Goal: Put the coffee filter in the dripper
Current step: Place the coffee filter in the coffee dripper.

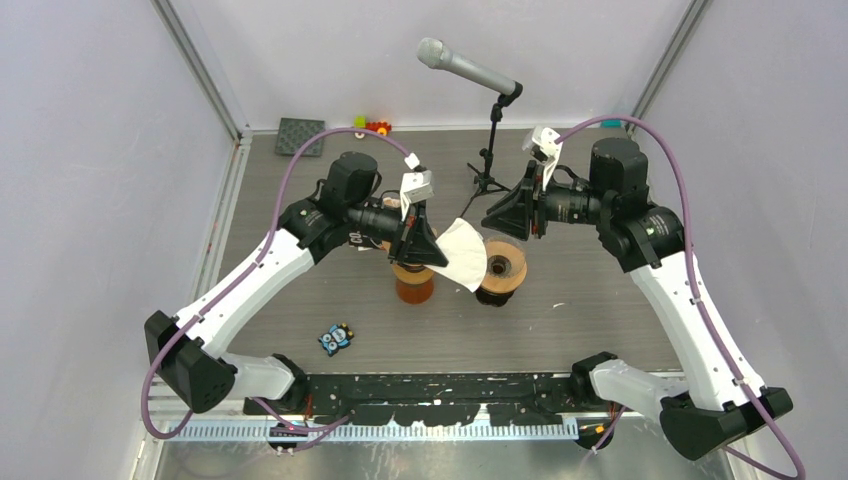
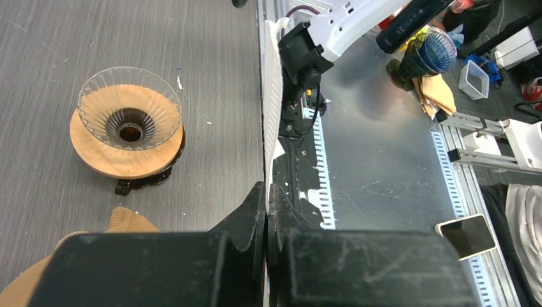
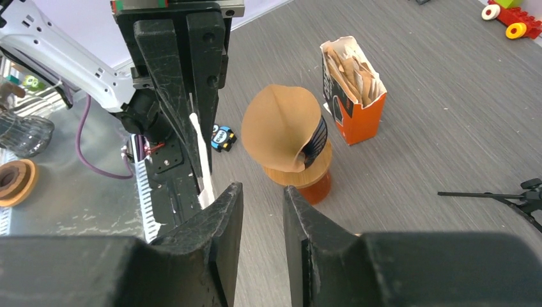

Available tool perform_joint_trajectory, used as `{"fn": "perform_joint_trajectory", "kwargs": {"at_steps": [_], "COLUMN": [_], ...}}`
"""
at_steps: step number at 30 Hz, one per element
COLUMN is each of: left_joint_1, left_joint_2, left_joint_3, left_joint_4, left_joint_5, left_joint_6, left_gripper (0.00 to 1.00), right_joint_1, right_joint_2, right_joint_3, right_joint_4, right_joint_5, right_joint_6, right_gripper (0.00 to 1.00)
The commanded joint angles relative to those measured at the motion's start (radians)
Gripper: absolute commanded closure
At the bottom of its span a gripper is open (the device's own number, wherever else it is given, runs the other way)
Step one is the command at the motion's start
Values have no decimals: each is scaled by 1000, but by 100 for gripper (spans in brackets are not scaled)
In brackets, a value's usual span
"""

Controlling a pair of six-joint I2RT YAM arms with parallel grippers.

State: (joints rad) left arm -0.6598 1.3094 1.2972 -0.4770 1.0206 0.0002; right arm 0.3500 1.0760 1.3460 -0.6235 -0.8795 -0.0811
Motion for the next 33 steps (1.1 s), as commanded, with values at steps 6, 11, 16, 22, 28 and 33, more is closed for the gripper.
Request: {"fn": "perform_joint_trajectory", "kwargs": {"at_steps": [6,11,16,22,28,33], "left_joint_1": [-7,-7,-7,-7,-6,-7], "left_joint_2": [-17,-7,5,10,19,24], "left_joint_3": [17,32,40,43,48,54], "left_joint_4": [-7,-8,-5,-3,1,2], "left_joint_5": [-12,-23,-22,-18,-4,-2], "left_joint_6": [41,31,23,18,12,10], "left_gripper": [100,100,100,100,100,100], "right_joint_1": [-8,-8,-8,-8,-7,-6], "right_joint_2": [-36,-41,-36,-23,-21,-19], "right_joint_3": [38,12,-6,-15,-24,-32], "right_joint_4": [-15,-19,3,14,20,22], "right_joint_5": [20,-27,-51,-49,-43,-43], "right_joint_6": [-43,-54,-42,-35,-34,-37], "right_gripper": [66,66,66,66,66,66]}}
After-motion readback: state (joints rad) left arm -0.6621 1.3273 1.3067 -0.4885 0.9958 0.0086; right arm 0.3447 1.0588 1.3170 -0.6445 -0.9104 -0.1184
